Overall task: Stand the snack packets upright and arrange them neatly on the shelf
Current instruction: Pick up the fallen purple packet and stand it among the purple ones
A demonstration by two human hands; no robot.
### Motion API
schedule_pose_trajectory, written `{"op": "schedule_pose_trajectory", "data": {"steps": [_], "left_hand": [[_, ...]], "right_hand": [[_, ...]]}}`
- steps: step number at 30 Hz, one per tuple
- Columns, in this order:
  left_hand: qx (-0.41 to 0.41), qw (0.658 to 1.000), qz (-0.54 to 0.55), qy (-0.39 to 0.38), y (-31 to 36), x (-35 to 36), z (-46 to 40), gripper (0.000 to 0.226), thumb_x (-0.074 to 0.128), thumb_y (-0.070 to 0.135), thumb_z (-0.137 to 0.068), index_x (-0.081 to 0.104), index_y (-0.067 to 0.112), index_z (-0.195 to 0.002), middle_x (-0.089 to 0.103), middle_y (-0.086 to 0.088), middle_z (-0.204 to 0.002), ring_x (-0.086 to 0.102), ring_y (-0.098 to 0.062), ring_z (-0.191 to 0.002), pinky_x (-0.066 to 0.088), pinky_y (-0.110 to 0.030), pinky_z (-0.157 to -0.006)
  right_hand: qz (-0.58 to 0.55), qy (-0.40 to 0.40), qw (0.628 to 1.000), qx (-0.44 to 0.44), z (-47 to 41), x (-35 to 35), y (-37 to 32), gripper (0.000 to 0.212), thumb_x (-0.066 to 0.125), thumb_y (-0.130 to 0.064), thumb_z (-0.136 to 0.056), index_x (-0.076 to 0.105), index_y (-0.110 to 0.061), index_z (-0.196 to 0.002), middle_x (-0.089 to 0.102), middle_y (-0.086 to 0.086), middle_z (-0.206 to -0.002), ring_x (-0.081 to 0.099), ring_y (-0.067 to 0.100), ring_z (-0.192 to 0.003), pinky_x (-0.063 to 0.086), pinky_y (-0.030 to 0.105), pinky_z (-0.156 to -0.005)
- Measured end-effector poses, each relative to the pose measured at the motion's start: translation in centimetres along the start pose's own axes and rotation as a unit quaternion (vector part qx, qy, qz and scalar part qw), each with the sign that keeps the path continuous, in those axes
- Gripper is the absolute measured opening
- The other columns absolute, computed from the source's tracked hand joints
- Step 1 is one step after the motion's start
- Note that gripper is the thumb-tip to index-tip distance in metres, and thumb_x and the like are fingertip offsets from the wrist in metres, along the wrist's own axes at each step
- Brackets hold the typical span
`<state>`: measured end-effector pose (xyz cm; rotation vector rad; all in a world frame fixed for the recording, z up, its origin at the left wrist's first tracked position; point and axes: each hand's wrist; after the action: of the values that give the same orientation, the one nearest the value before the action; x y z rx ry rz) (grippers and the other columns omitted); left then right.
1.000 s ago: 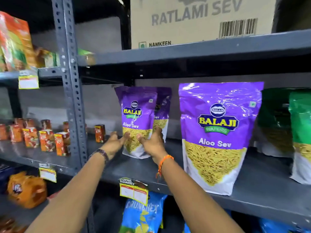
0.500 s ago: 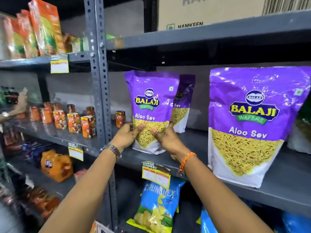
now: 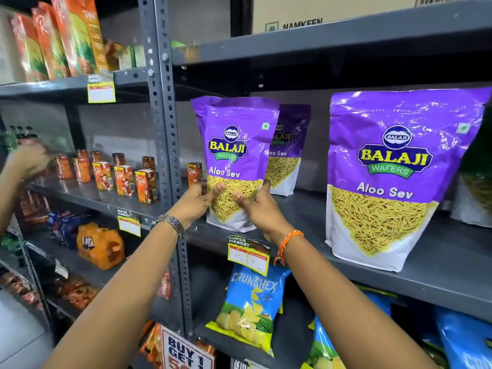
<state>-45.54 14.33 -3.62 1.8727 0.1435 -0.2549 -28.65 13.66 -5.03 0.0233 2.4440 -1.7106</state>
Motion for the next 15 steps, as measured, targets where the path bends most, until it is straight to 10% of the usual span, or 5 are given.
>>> {"op": "schedule_pose_trajectory", "data": {"steps": [4,8,12,15], "left_hand": [[0.000,0.999,0.034,-0.016,0.5,-0.2,0.6,0.064,0.071,0.062,-0.060,0.058,0.020,-0.106,0.068,-0.001,-0.115,0.065,-0.006,-0.103,0.050,-0.030,-0.100],[-0.007,0.999,0.052,0.004,1.1,1.1,1.3,0.045,0.061,0.049,-0.073,0.058,0.021,-0.108,0.068,0.006,-0.111,0.063,-0.002,-0.102,0.046,-0.027,-0.102],[0.043,0.977,0.072,0.197,0.8,3.0,3.7,0.089,0.064,0.071,-0.068,0.056,0.001,-0.123,0.070,-0.008,-0.125,0.062,-0.012,-0.118,0.047,-0.031,-0.105],[0.098,0.934,0.133,0.317,0.7,5.7,8.4,0.061,0.055,0.047,-0.093,0.052,0.003,-0.135,0.063,-0.003,-0.129,0.056,-0.008,-0.114,0.041,-0.020,-0.103]], "right_hand": [[0.003,0.008,1.000,0.003,-0.1,0.1,-0.1,0.075,0.068,-0.027,-0.091,0.017,-0.015,-0.145,0.061,0.001,-0.130,0.062,0.025,-0.120,0.054,0.046,-0.099],[0.017,-0.029,0.999,0.010,1.6,-1.1,-2.1,0.085,0.066,-0.029,-0.093,0.002,-0.022,-0.149,0.057,0.006,-0.139,0.065,0.008,-0.092,0.056,0.022,-0.068],[0.004,0.029,0.996,-0.083,7.4,-5.5,-4.0,0.078,0.068,-0.031,-0.090,0.012,-0.031,-0.145,0.054,-0.018,-0.125,0.053,-0.001,-0.118,0.042,0.014,-0.099],[-0.072,0.091,0.982,-0.151,13.5,-9.8,-5.7,0.067,0.074,-0.044,-0.077,0.033,-0.043,-0.129,0.053,0.003,-0.141,0.054,0.006,-0.127,0.045,0.020,-0.101]]}}
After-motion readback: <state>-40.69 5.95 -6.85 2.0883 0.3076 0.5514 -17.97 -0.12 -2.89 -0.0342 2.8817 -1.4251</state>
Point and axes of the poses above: each hand's wrist, its own z-axis away from the middle knuckle, its own x-axis out of the palm, y = z × x
